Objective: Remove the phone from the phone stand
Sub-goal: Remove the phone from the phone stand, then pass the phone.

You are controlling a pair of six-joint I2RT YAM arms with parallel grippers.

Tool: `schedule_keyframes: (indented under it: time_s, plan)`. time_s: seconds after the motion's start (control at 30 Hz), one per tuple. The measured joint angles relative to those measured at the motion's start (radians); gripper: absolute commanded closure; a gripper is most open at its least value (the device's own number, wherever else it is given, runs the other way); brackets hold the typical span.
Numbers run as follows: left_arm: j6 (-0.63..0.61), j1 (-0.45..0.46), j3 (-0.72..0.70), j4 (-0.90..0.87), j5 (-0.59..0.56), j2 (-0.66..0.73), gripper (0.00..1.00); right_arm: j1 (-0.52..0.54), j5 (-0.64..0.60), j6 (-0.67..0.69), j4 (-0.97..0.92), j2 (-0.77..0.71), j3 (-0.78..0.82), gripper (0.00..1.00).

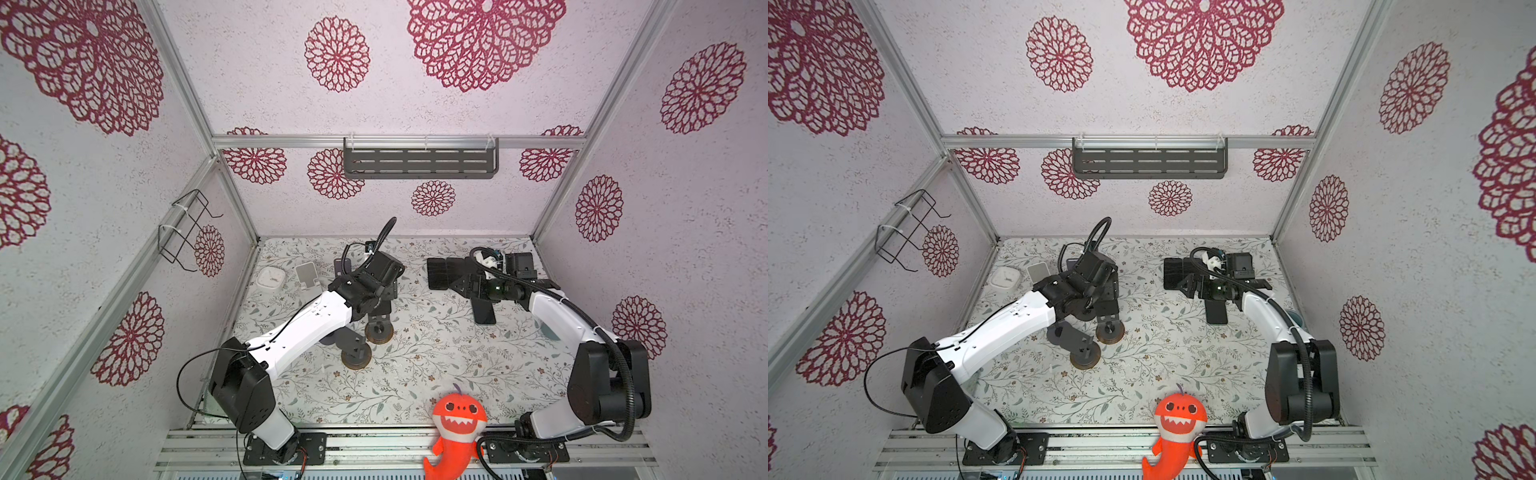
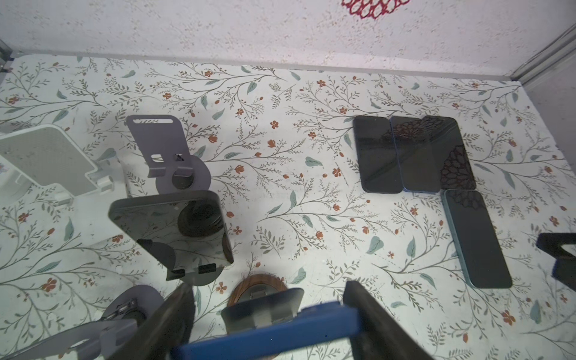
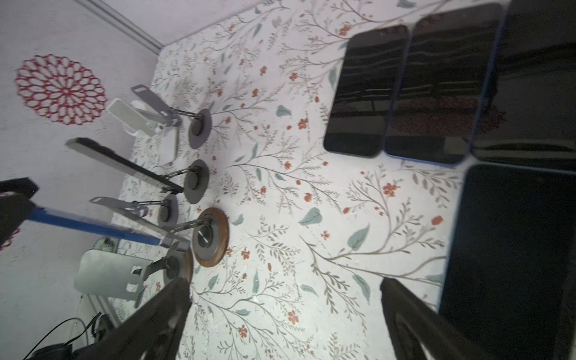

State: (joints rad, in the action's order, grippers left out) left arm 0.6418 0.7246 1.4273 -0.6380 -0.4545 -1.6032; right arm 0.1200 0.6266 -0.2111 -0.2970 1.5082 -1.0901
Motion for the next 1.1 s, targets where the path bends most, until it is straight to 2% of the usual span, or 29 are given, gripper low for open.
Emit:
schedule_keyframes:
  time_s: [0.13,0.33,0.47,0.6,0.7,0.9,1.03,1.1]
  plan:
    - [-0.016,-0.032,0.043,-0.024,0.096,0.002,0.30,0.062,0.130,0.017,0.098,-0.007,0.000,0.03]
    - [-0.016,-0.145,0.091,-0.036,0.307,0.023,0.32,0.200,0.264,0.032,0.275,0.003,0.001,0.03]
    - [0.000,-0.197,0.109,-0.032,0.416,0.038,0.32,0.279,0.285,0.026,0.375,0.053,-0.006,0.04]
    - [0.018,-0.209,0.111,-0.025,0.481,0.041,0.32,0.321,0.264,0.025,0.435,0.109,-0.018,0.08]
    - [0.026,-0.209,0.111,-0.024,0.520,0.041,0.32,0.330,0.260,0.000,0.486,0.148,-0.034,0.18]
    - [0.037,-0.208,0.111,-0.015,0.552,0.041,0.32,0.348,0.267,-0.060,0.578,0.195,-0.065,0.48]
    - [0.043,-0.209,0.111,-0.006,0.555,0.041,0.32,0.368,0.270,-0.095,0.620,0.199,-0.066,0.77]
    - [0.043,-0.210,0.111,0.006,0.544,0.039,0.32,0.375,0.307,-0.097,0.645,0.199,-0.065,0.88]
